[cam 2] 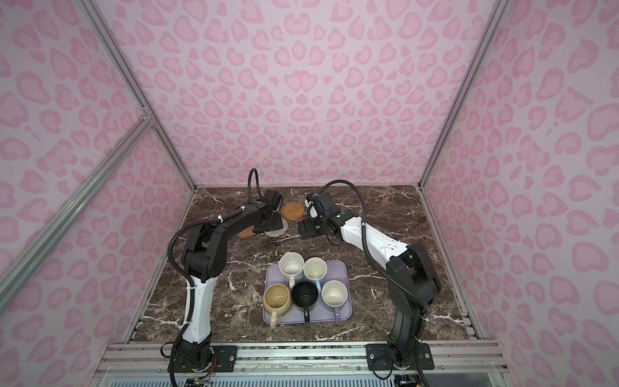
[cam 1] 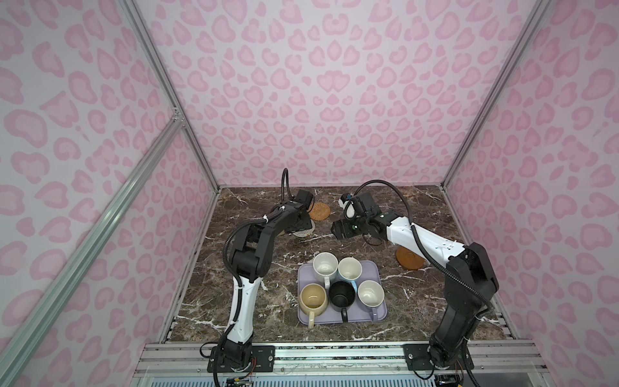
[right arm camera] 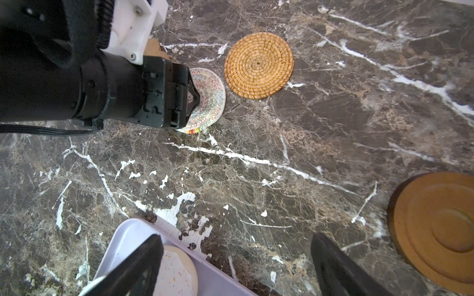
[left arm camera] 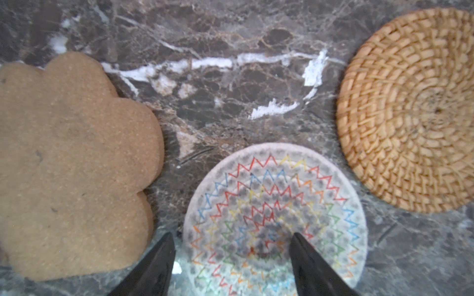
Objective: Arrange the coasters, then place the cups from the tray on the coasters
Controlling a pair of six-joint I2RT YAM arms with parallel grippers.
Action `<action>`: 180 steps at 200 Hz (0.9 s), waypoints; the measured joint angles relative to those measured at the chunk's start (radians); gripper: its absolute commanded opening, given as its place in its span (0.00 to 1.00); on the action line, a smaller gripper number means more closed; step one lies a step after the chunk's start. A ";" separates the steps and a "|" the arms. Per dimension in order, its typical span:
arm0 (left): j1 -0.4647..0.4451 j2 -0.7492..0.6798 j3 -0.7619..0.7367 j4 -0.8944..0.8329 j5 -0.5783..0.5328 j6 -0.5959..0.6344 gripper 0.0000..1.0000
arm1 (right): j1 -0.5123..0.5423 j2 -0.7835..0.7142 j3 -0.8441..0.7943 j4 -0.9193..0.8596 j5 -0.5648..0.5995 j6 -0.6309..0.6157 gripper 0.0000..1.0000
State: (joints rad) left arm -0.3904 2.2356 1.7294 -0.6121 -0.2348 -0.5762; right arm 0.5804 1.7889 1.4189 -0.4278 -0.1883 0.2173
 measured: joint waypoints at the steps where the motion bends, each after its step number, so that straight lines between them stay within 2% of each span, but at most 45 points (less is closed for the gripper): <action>1: 0.000 0.000 0.000 -0.001 0.000 0.000 0.76 | 0.000 0.000 0.000 0.000 0.000 0.000 0.93; 45: 0.003 -0.065 0.011 -0.022 0.003 0.002 0.83 | -0.005 -0.007 0.011 -0.006 0.002 0.000 0.99; 65: 0.002 -0.110 0.014 -0.021 0.010 0.006 1.00 | -0.008 -0.024 0.009 -0.005 0.006 0.000 0.99; 99: 0.000 -0.183 -0.017 0.039 0.092 0.047 0.99 | -0.029 -0.066 -0.025 0.019 0.016 0.001 0.97; 137: -0.013 -0.165 0.007 0.072 0.154 0.065 0.94 | -0.071 -0.087 -0.053 0.023 0.013 0.007 0.92; 180: -0.016 -0.165 -0.014 0.100 0.172 0.053 0.86 | -0.104 -0.039 -0.040 0.070 0.012 0.025 0.77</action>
State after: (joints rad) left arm -0.4068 2.0708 1.7157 -0.5117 -0.0631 -0.5236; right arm 0.4767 1.7504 1.3785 -0.3576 -0.1761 0.2424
